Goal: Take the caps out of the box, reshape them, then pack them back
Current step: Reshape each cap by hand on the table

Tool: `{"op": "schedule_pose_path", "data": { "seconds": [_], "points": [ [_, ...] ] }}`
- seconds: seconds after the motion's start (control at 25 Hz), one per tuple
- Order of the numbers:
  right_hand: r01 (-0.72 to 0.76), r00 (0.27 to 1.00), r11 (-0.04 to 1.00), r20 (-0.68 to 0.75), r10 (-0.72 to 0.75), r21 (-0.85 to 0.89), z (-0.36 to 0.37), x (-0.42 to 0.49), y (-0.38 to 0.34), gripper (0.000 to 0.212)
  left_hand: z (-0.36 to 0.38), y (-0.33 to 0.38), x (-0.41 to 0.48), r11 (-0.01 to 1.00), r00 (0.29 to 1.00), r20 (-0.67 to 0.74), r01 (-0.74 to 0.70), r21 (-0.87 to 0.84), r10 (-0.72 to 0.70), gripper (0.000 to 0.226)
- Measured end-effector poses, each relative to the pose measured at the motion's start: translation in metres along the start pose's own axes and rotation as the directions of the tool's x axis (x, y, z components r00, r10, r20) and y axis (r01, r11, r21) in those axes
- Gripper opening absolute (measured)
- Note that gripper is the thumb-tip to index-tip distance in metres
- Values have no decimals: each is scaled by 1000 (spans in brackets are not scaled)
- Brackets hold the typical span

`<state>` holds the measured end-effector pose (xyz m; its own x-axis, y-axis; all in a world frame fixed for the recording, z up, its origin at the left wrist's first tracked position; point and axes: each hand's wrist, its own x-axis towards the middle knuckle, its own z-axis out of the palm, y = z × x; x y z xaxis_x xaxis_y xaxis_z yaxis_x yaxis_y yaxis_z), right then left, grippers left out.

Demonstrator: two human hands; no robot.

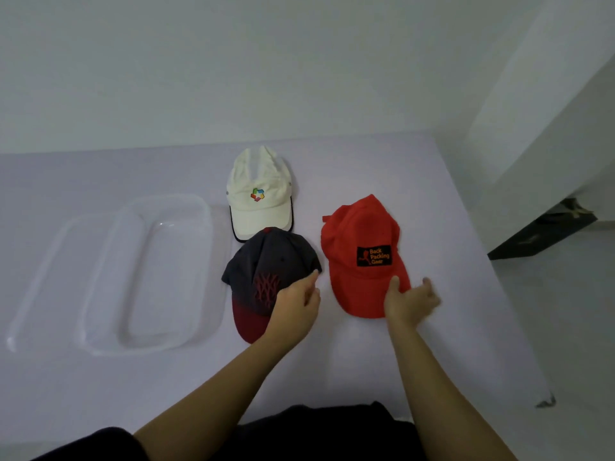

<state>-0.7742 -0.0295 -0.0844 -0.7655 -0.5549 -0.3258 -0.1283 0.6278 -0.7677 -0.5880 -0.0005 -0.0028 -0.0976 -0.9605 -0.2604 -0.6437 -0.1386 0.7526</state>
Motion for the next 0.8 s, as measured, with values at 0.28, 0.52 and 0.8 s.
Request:
{"op": "schedule_pose_path", "data": {
  "seconds": [0.28,0.52,0.8],
  "points": [
    [881,247,473,854,-458,-1,19,-75,-18,73,-14,-80,-23,971,986,-153,100,219,-67,64],
    [953,235,273,895,-380,-134,41,-104,6,92,-18,-113,-20,843,971,211,-17,537,-115,102],
    [928,368,241,810,-457,-286,43,-122,14,88,-14,-116,-23,727,986,143,-163,667,89,86]
  ]
}}
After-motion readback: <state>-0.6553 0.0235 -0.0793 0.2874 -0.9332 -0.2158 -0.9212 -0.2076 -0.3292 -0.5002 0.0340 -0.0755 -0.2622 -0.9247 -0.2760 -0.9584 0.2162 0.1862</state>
